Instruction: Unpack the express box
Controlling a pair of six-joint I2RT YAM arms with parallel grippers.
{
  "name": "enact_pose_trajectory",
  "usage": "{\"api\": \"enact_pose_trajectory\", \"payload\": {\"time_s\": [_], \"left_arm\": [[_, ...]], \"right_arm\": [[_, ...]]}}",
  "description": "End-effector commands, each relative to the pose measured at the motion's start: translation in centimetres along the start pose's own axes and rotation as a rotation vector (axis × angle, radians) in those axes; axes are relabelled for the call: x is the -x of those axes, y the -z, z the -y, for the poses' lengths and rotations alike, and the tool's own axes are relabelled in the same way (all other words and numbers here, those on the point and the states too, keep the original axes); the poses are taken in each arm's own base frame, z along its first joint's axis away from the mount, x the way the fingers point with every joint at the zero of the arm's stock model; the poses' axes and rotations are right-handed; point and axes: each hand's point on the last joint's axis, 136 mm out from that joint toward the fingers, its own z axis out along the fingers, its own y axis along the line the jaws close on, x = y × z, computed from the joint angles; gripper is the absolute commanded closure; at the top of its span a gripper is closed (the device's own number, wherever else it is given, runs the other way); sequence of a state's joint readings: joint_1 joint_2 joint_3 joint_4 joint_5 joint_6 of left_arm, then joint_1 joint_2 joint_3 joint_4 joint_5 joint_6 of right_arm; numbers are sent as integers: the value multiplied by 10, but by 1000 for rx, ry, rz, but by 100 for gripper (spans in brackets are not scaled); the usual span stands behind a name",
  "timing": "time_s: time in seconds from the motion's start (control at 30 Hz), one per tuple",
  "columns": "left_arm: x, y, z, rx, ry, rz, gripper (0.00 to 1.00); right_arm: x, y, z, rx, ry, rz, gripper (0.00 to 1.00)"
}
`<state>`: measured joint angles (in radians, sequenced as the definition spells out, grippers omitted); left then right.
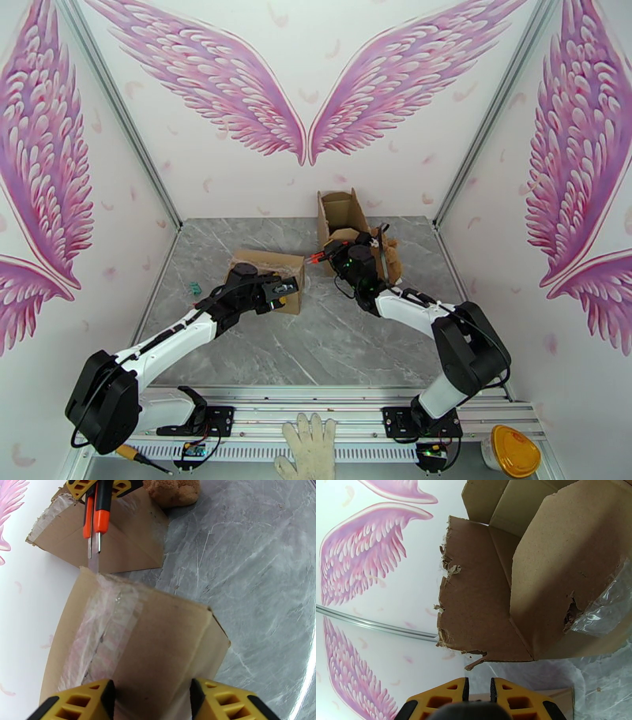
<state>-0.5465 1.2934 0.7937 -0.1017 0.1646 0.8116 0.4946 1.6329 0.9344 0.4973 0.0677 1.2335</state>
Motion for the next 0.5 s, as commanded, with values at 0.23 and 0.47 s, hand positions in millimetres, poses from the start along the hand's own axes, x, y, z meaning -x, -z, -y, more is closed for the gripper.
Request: {"api": "enact_pose_trajectory", "payload": {"time_s": [0.23,0.47], "left_arm": [[-8,-4,18,-85,14,-42,45],[-6,-5,18,-88,14,-40,45]], "right_arm": [[9,8,0,4,-10,18,100],[4,1,-3,23,-19,-10,100]]}}
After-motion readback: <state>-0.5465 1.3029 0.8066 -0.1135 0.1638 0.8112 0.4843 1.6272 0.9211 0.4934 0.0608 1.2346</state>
